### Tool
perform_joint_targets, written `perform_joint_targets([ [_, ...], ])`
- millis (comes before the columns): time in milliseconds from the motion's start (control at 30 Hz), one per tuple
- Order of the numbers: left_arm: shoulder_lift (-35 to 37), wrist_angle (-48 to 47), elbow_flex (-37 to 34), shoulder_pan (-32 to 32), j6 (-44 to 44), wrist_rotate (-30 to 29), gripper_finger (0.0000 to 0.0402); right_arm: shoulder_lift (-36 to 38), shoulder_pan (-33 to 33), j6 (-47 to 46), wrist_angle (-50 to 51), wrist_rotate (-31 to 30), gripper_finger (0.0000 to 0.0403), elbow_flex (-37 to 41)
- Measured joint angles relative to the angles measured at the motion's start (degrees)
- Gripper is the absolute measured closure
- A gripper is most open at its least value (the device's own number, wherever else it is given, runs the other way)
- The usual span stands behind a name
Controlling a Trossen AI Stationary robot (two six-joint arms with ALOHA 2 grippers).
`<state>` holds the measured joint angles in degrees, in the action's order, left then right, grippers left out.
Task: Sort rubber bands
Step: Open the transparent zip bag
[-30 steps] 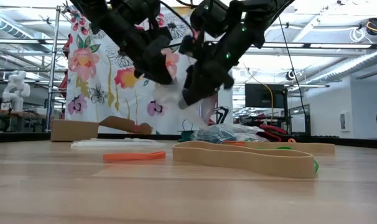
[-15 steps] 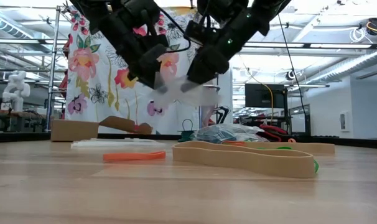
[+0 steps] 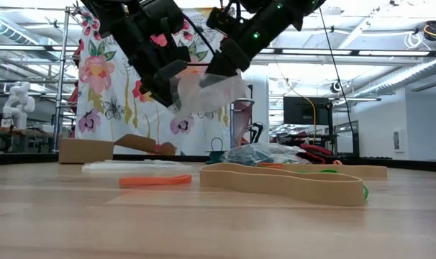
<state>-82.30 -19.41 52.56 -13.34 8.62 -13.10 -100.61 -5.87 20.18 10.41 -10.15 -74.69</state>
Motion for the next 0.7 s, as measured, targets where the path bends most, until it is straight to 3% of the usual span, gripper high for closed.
perform_joint_targets([
  [167,0.0,0.3,0.0,-0.2,0.0,0.0,0.0389,0.0,0.0,0.4,-0.1,0.0,0.0353,-0.7],
  [300,0.0,1.0,0.0,-0.2,-0.1,4.6,0.0389,-0.5,-0.2,-2.5,1.3,0.1,0.0343,-0.8],
  [700,0.0,0.0,0.0,-0.2,-0.3,5.3,0.0389,0.3,-1.7,-3.6,2.4,-0.4,0.0216,-0.8],
])
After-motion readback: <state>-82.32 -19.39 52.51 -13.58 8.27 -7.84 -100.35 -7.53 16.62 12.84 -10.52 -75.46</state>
